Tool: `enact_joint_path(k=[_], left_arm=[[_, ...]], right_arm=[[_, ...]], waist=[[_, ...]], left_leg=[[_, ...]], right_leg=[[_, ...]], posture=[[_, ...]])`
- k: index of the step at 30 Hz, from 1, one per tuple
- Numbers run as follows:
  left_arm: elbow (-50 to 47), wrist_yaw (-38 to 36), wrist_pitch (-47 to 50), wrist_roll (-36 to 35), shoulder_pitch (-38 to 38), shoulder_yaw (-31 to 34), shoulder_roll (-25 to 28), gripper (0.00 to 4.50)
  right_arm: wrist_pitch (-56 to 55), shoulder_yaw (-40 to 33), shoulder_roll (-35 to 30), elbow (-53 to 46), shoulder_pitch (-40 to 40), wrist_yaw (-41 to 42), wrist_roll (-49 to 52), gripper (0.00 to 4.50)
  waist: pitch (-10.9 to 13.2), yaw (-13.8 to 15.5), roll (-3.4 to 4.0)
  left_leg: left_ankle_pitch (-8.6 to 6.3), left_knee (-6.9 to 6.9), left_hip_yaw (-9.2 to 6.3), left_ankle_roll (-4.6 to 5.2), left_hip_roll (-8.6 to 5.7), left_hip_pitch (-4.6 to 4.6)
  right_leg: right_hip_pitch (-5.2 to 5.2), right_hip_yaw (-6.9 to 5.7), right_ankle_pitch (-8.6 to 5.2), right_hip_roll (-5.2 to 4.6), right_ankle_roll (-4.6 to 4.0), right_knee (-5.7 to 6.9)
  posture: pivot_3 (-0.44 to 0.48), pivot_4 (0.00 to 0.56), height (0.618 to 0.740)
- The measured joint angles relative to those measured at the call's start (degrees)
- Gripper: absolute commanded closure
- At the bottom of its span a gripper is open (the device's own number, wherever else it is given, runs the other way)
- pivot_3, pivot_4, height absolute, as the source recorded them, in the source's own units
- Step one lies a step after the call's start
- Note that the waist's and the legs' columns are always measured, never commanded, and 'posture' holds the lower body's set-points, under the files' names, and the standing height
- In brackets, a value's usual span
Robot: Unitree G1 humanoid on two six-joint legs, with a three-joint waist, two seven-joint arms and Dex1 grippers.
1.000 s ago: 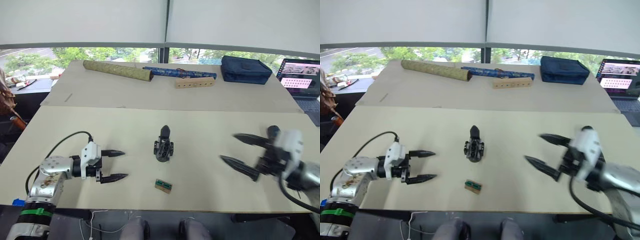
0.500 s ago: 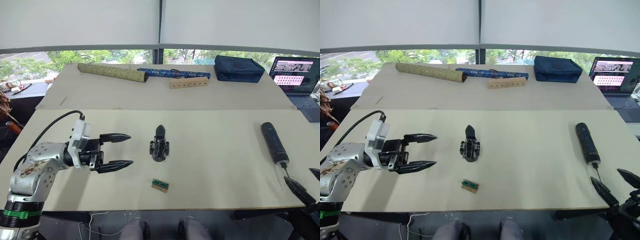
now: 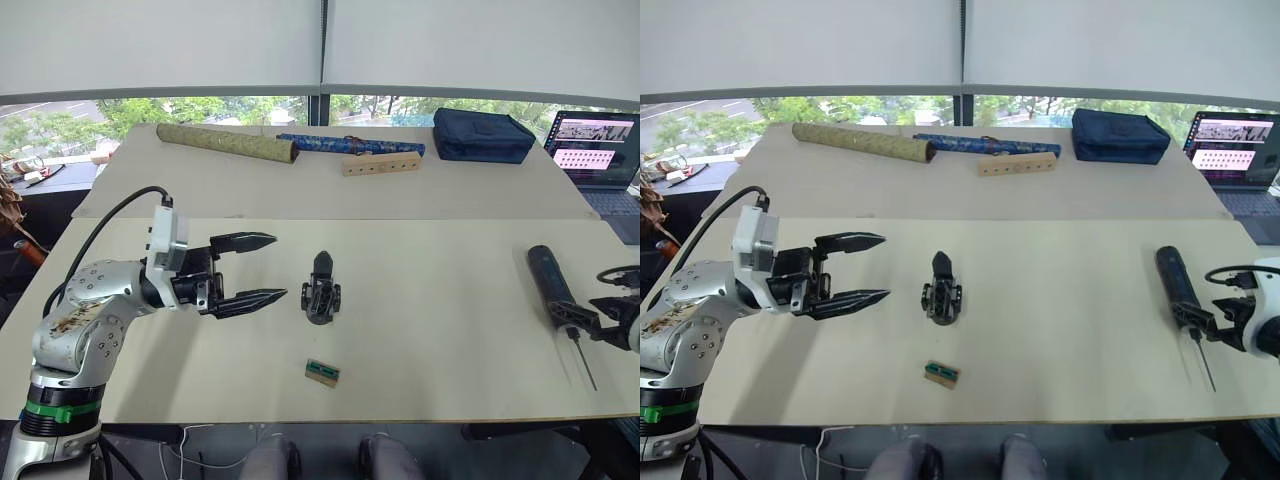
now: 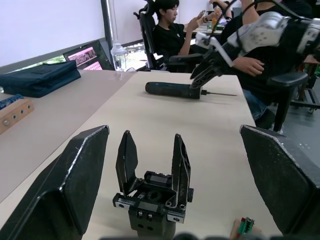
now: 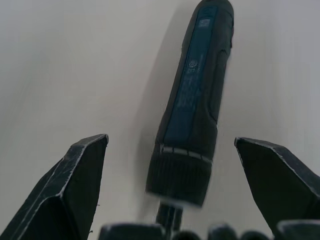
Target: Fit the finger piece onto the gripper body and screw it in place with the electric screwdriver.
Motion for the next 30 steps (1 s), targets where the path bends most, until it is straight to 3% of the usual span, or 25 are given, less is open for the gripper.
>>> enact_joint_path(k=[7, 8, 14, 18, 23, 30], left_arm=[[-1.77, 0.01, 0.87, -0.47, 1.12, -0.07, 0.31, 0.06], [-1.93, -0.02, 0.94, -0.47, 1.20, -0.05, 0.38, 0.00], [-2.06, -0.33, 0.99, -0.46, 1.30, -0.06, 0.74, 0.00], [-2.31, -1.26, 1.08, -0.46, 1.76, -0.07, 1.67, 0.00], [-2.79, -3.53, 1.01, -0.38, 6.42, 0.36, 4.51, 0.00], [-1.00, -11.04, -5.44, 2.50, 13.99, 1.05, 6.58, 0.00]], right_arm=[[-2.72, 9.23, -0.17, 18.20, -13.21, 2.49, -7.62, 0.00], [-3.10, 9.73, -0.13, 19.57, -13.90, 3.17, -8.11, 0.52], [-6.88, 10.87, 0.19, 25.16, -17.78, 6.02, -9.82, 2.51], [-9.36, 10.44, 0.36, 23.71, -16.73, 10.62, -9.02, 2.57], [-4.62, 6.67, -1.50, 3.23, -11.53, 17.78, -1.99, 2.57], [3.53, 8.79, -5.75, -32.59, -1.21, 21.44, 4.20, 2.57]], waist=[[0.01, -0.17, -0.01], [0.01, -0.14, 0.00], [0.01, -0.37, 0.00], [0.08, -0.65, 0.10], [0.57, -1.31, 0.88], [0.62, -0.99, 0.84]], left_leg=[[-0.03, 0.05, 0.09, 0.06, -0.02, -0.02], [-0.03, 0.05, 0.09, 0.06, -0.02, -0.02], [-0.02, 0.05, 0.12, 0.03, 0.00, 0.02], [0.00, 0.04, 0.15, 0.00, 0.02, 0.02], [0.02, 0.01, 0.22, -0.04, 0.08, 0.02], [0.03, -0.06, 0.16, -0.11, 0.14, 0.07]], right_leg=[[-0.02, 0.17, 0.01, -0.02, 0.08, -0.02], [-0.03, 0.16, 0.01, -0.02, 0.08, -0.01], [-0.01, 0.18, 0.01, -0.01, 0.09, 0.04], [-0.05, 0.20, 0.01, -0.01, 0.10, 0.05], [-0.19, 0.30, -0.01, -0.01, 0.16, 0.18], [-0.13, 0.21, -0.03, 0.01, 0.14, 0.18]], posture=[[0.000, 0.150, 0.740], [0.000, 0.150, 0.740], [0.000, 0.150, 0.740], [0.000, 0.150, 0.740], [0.000, 0.150, 0.740], [0.000, 0.150, 0.740]])
